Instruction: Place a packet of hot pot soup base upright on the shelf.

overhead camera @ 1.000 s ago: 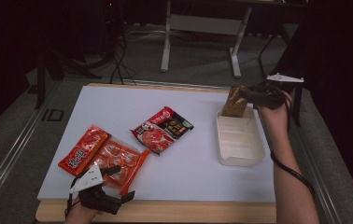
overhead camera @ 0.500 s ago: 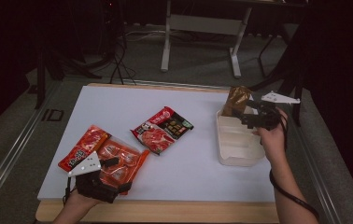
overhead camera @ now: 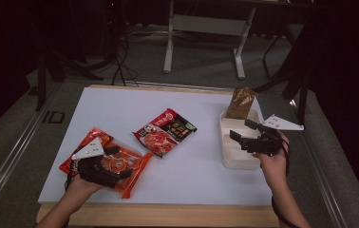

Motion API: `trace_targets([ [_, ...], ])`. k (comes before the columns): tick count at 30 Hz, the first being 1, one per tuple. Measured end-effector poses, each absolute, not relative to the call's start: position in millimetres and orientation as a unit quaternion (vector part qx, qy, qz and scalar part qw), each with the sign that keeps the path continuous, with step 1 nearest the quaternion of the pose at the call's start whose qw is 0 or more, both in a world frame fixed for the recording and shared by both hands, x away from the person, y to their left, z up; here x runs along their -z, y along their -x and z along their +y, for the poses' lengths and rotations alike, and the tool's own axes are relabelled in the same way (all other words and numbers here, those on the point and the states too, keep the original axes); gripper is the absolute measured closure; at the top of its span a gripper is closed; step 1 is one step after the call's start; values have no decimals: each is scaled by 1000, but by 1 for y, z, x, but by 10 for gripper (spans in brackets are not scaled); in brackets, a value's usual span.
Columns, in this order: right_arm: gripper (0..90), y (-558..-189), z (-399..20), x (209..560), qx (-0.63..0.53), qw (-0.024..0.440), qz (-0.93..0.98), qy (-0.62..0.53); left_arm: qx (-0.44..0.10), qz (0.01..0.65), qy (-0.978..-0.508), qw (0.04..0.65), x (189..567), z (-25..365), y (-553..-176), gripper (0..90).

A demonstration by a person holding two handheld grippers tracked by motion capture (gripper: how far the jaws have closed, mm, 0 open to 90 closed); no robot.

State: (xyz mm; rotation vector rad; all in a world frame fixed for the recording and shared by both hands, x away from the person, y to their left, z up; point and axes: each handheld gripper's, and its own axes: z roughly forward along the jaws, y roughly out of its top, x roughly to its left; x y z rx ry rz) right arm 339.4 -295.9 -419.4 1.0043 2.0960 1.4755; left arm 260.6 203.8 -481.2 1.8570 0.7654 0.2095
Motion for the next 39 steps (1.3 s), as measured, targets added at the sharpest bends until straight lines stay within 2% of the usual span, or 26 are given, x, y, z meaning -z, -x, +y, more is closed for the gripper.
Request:
trace_targets([
  [10, 163, -309, -281, 429, -536, 174, 753, -338, -79, 318, -789, 519, 485, 199, -282, 10],
  [16, 162, -296, -280, 431, -542, 169, 752, -334, -93, 321, -792, 511, 478, 198, -302, 64],
  [21, 163, -289, -283, 433, -552, 159, 746, -337, -103, 336, -790, 501, 477, 199, -324, 159],
  [34, 163, -280, -283, 435, -560, 152, 748, -320, -114, 379, -805, 442, 494, 195, -384, 689],
  [39, 163, -280, -281, 437, -559, 148, 754, -313, -133, 391, -813, 410, 498, 192, -401, 805],
])
